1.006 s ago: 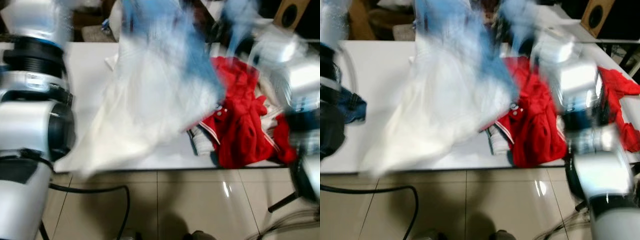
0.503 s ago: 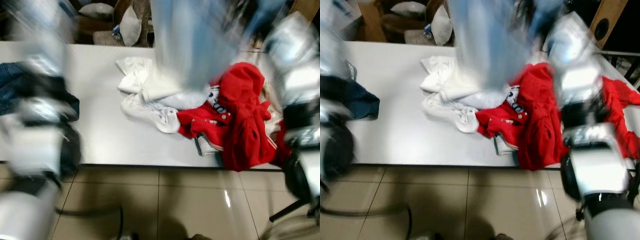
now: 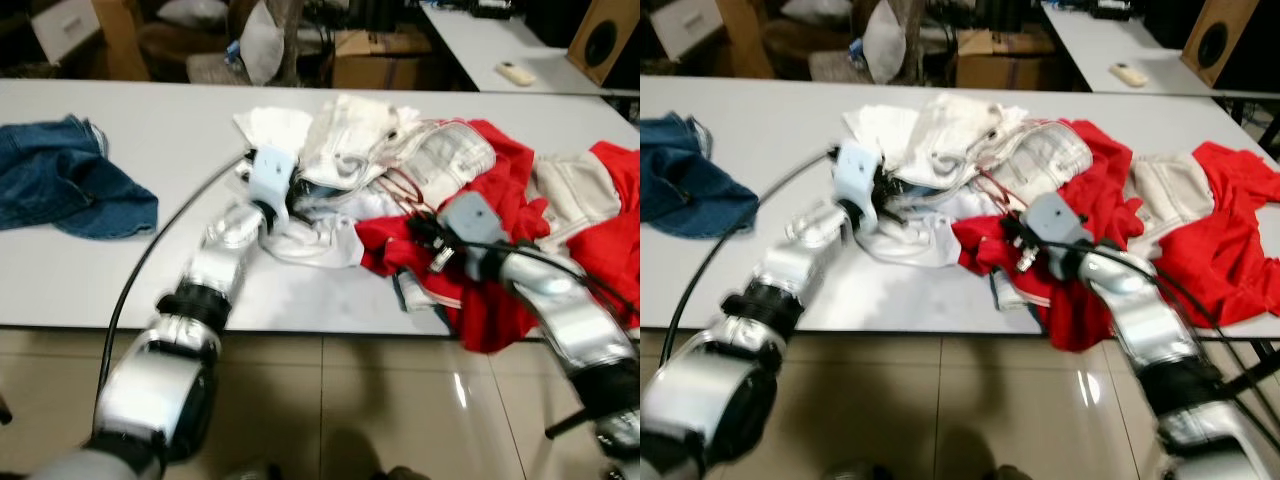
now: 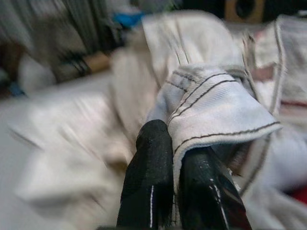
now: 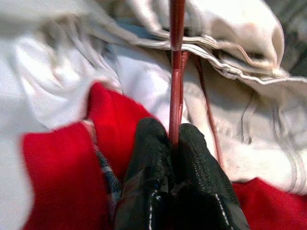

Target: Hang hanger

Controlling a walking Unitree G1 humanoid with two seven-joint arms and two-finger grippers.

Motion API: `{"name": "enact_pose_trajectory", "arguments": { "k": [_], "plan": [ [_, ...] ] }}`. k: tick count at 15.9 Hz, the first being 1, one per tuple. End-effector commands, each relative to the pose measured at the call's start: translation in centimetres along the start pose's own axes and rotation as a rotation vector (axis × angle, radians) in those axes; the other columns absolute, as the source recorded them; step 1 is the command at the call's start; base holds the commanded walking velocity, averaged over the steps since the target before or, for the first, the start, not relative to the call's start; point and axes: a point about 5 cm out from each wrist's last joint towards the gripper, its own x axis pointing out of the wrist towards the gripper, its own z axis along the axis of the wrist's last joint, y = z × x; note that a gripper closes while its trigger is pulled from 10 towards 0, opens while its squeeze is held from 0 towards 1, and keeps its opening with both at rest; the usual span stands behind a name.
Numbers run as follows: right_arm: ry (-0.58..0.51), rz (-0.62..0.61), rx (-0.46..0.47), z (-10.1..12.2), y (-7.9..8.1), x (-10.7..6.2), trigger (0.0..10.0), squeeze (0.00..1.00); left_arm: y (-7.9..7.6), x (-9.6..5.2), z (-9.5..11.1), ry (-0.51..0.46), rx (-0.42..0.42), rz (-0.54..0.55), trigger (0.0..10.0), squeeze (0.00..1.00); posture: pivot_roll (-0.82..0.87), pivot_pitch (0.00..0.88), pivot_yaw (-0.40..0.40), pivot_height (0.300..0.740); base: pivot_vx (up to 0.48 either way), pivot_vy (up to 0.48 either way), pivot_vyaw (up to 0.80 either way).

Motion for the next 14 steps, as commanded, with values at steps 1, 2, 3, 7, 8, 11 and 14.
{"name": "enact_pose_trajectory", "arguments": {
  "k": [1,2,3,7,8,11,14],
  "plan": [
    [-0.024,0.106,0.01,0.7,1.2,-0.5,10.0,0.0,0.3,0.3,0.9,-0.015,0.046,0.021,10.0,0.0,-0.11,0.0,0.049,0.74,0.0,0.0,0.0],
    [-0.026,0.123,0.004,0.8,1.3,-0.7,10.0,0.0,0.4,0.4,0.9,-0.015,0.056,0.03,10.0,0.0,-0.11,0.0,0.049,0.74,0.0,0.0,0.0],
    [-0.038,0.178,-0.001,1.5,1.6,-1.8,10.0,0.0,0.9,0.5,0.9,0.001,0.082,0.061,10.0,0.0,-0.11,0.0,0.054,0.74,0.0,0.0,0.0],
    [-0.034,0.26,-0.041,3.9,0.3,-5.6,10.0,0.0,2.7,0.3,0.1,0.072,0.08,0.155,10.0,0.0,-0.12,0.0,0.058,0.74,0.0,0.0,0.0],
    [-0.066,0.262,-0.028,5.3,-0.5,-6.7,10.0,0.0,3.4,0.1,-0.2,0.105,0.095,0.192,10.0,0.0,-0.12,0.0,0.058,0.74,0.0,0.0,0.0],
    [-0.185,0.2,-0.014,8.4,-2.6,-8.4,10.0,0.0,5.4,-1.8,-3.3,0.235,0.026,0.277,10.0,0.0,-0.13,0.0,0.064,0.74,0.0,0.0,0.0],
    [-0.277,0.039,0.016,9.6,-4.7,-8.9,10.0,0.0,5.3,-2.4,-4.6,0.25,-0.078,0.225,10.0,1.0,-0.13,0.0,0.066,0.74,0.0,0.0,0.0]
  ]
}}
